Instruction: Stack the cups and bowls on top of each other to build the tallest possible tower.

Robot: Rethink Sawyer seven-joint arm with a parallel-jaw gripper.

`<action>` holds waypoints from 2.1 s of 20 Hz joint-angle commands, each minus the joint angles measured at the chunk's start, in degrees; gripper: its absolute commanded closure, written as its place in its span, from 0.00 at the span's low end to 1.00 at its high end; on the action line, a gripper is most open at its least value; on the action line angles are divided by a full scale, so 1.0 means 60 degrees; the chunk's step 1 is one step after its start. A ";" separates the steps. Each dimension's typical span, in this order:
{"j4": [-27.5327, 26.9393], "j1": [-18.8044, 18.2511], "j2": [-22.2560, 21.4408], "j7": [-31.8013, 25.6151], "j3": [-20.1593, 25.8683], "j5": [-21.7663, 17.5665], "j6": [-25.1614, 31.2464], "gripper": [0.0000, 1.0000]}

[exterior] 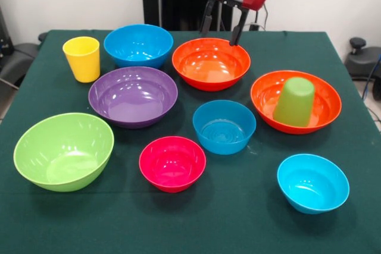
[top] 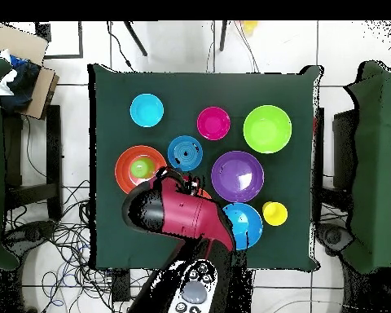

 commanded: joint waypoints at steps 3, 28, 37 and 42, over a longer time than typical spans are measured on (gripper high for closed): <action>0.0599 -0.0154 0.0619 0.0936 0.1186 -0.0684 -0.0910 0.00; 0.0330 0.0338 0.1204 0.1302 0.0824 -0.0266 -0.1444 0.00; 0.0289 0.0472 0.1217 0.1365 0.0753 -0.0160 -0.1329 0.00; 0.0291 0.0419 0.1192 0.1312 0.0781 -0.0192 -0.1314 0.00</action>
